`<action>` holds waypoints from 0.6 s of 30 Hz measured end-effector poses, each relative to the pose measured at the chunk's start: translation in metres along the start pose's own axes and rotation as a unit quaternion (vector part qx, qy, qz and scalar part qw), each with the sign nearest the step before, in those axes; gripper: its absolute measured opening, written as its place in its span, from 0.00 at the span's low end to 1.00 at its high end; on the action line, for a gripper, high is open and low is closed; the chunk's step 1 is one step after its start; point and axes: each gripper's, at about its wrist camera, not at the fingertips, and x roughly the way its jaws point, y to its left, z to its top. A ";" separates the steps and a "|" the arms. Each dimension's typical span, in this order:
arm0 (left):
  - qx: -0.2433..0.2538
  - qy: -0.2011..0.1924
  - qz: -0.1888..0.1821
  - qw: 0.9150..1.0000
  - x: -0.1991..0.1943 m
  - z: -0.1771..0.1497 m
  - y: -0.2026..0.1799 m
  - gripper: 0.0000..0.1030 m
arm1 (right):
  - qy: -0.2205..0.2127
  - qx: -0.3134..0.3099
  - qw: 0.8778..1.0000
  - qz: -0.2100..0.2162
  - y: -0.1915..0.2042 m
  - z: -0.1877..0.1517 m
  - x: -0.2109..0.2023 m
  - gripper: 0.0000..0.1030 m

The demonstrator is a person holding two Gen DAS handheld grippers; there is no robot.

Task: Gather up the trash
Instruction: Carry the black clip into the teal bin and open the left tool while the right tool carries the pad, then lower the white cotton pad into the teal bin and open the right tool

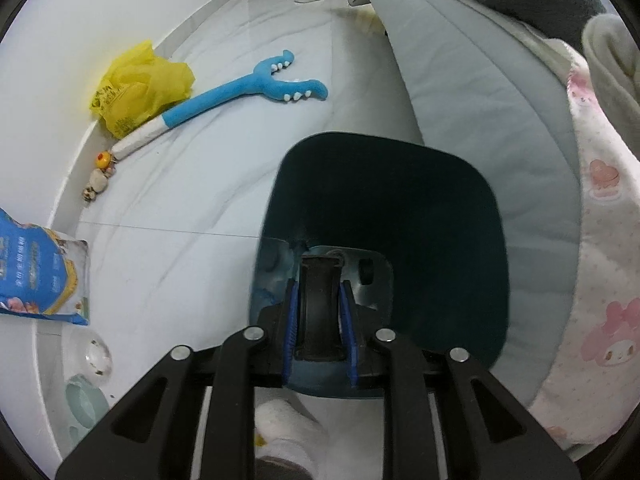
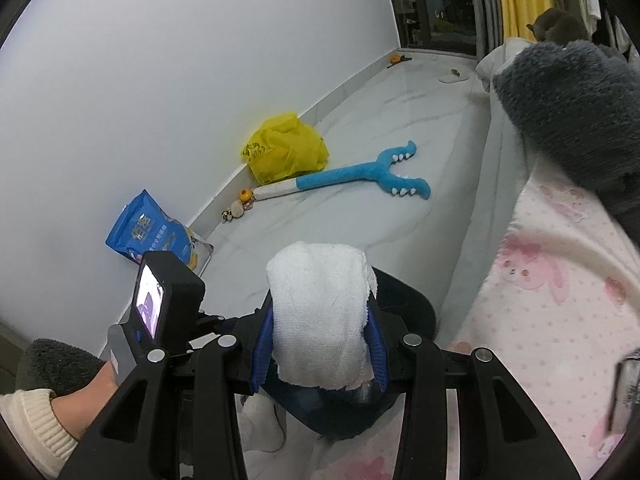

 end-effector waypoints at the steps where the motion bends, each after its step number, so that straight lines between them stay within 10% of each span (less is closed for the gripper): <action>1: 0.002 -0.003 0.003 1.000 -0.001 -0.001 0.001 0.42 | 0.003 0.000 1.000 0.000 0.001 0.001 0.004 0.40; 18: -0.024 -0.057 -0.024 0.998 -0.035 0.004 0.031 0.60 | 0.045 0.022 0.999 -0.012 0.002 -0.007 0.060 0.40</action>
